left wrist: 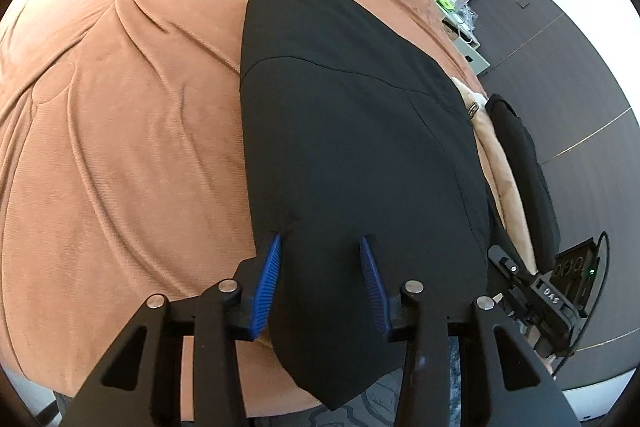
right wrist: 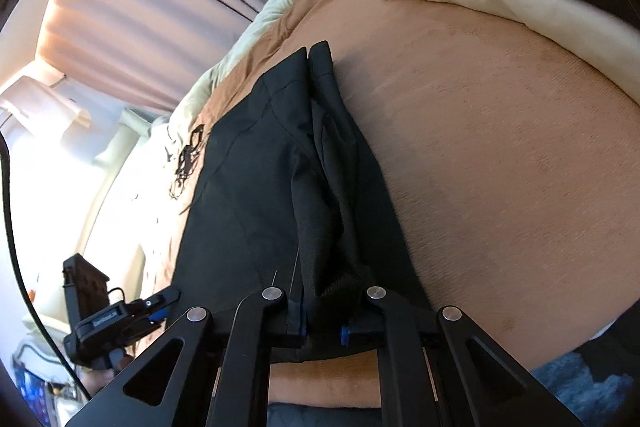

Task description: Fold large clothes

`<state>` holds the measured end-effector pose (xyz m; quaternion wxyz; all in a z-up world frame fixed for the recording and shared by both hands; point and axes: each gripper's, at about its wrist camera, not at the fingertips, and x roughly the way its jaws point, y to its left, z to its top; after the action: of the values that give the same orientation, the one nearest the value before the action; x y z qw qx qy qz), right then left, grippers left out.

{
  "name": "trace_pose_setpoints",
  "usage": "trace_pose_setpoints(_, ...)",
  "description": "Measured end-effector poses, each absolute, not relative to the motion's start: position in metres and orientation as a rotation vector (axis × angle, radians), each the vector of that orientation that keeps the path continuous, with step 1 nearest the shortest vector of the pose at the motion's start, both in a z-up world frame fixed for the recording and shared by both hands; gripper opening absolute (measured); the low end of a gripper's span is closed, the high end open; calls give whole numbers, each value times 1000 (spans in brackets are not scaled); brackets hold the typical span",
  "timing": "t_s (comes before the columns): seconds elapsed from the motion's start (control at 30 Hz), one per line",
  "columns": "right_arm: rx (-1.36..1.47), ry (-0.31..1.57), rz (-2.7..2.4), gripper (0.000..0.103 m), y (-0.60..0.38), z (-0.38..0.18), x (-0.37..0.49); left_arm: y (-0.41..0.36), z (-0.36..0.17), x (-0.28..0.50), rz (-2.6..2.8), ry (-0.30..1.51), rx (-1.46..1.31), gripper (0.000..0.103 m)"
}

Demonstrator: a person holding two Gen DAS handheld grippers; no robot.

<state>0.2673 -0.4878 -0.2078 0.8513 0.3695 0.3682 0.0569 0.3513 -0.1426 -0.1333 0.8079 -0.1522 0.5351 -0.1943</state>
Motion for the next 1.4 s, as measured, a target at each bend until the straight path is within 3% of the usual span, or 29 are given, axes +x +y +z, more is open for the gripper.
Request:
trace_pose_setpoints(0.07,747,795,92,33,-490,-206,270,-144,-133,352,-410,1143,-314,42)
trace_pose_setpoints(0.13,719,808,65,59,-495,-205,267,-140,-135,349,-408,1140,-313,42)
trace_pose_setpoints(0.17,725,814,75,62,-497,-206,268,-139,-135,348,-407,1141,-316,42)
trace_pose_setpoints(0.4,849,882,199,59,-505,-233,275,-139,-139,342,-408,1152,-334,42)
trace_pose_setpoints(0.47,861,889,226,49,-503,-235,274,-138,-142,343,-412,1161,-351,42)
trace_pose_setpoints(0.53,857,890,249,36,-500,-236,273,-138,-143,344,-425,1157,-355,34)
trace_pose_setpoints(0.73,823,889,256,27,-493,-228,268,-140,-135,342,-435,1126,-351,20)
trace_pose_setpoints(1.4,769,942,355,23,-443,-212,202,-91,-130,291,-489,1166,-413,21)
